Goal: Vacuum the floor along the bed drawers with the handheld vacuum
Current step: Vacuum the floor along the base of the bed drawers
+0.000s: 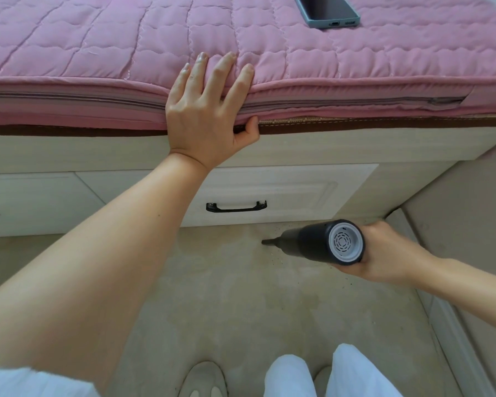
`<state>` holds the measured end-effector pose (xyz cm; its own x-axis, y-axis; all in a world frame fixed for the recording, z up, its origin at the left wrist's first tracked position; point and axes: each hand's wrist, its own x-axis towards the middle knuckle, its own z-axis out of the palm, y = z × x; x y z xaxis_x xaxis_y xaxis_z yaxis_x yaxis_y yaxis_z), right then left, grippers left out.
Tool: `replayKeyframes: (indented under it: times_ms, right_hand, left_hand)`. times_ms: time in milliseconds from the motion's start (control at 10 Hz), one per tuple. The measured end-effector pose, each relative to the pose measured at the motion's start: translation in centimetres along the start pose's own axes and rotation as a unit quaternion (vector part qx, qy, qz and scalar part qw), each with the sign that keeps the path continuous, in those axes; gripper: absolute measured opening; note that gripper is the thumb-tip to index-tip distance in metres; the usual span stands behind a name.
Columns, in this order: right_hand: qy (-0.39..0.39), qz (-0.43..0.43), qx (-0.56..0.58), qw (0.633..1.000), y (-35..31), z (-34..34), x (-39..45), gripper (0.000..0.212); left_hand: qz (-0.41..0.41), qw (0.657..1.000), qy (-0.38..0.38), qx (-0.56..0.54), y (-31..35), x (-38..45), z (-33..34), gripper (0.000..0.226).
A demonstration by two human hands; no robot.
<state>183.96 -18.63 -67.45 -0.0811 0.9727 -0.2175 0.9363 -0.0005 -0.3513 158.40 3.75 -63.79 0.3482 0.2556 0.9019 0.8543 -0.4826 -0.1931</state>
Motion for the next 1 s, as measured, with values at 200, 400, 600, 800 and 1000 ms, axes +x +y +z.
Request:
replayKeyframes:
  times_ms: [200, 400, 600, 800, 1000]
  right_hand:
    - [0.019, -0.013, -0.030, 0.999, -1.3, 0.2, 2.0, 0.047]
    - [0.012, -0.019, -0.037, 0.999, -1.8, 0.0, 2.0, 0.047]
    - [0.001, -0.039, 0.005, 0.999, -0.9, -0.4, 0.1, 0.038]
    - [0.004, -0.043, 0.012, 0.999, -0.8, -0.7, -0.6, 0.032]
    - [0.004, -0.030, -0.017, 0.999, -2.1, -0.5, 1.1, 0.041]
  left_hand:
    - [0.000, 1.000, -0.006, 0.001, 0.1, 0.0, -0.1, 0.053]
    - [0.000, 1.000, -0.006, 0.002, 0.0, 0.1, -0.1, 0.053]
    - [-0.002, 1.000, -0.005, 0.004, 0.0, 0.0, -0.1, 0.053]
    - [-0.002, 1.000, -0.001, 0.003, 0.1, 0.0, 0.0, 0.053]
    - [0.000, 1.000, 0.003, 0.002, 0.0, 0.0, 0.0, 0.052]
